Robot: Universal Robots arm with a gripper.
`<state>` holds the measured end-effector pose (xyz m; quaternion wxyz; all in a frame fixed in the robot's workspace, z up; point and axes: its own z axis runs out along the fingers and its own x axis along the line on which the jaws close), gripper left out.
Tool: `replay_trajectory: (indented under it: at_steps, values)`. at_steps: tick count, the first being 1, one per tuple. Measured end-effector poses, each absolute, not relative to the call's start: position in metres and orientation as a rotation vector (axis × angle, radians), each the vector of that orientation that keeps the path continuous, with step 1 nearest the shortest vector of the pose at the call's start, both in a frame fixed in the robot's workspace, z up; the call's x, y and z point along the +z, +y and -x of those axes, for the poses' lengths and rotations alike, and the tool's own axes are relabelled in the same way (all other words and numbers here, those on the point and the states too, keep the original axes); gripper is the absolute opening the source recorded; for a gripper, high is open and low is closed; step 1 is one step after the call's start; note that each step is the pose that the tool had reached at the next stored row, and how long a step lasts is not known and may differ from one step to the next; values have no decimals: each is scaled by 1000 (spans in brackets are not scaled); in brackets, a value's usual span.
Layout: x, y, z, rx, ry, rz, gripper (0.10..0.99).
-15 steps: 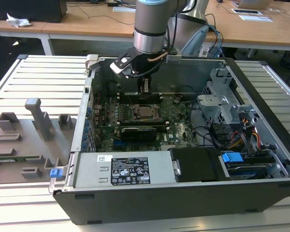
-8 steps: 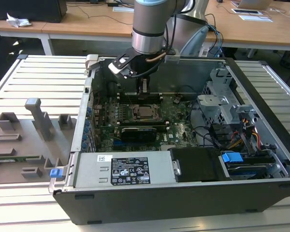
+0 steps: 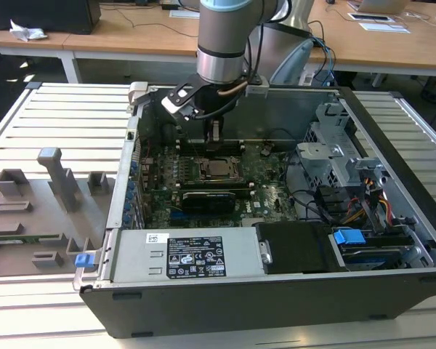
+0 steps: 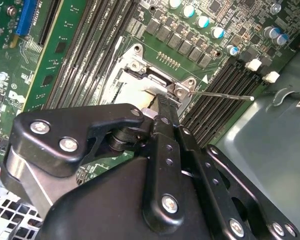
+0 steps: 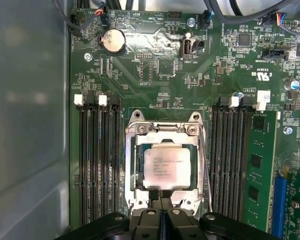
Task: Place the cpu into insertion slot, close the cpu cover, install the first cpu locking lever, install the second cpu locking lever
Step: 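Close the cpu cover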
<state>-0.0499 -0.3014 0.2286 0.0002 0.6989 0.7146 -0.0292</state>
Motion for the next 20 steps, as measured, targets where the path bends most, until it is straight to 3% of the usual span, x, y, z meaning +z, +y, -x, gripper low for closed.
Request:
replay_trajectory:
  at_steps: [20]
  values:
    - [205, -301, 54, -92, 2245, -2196, 106]
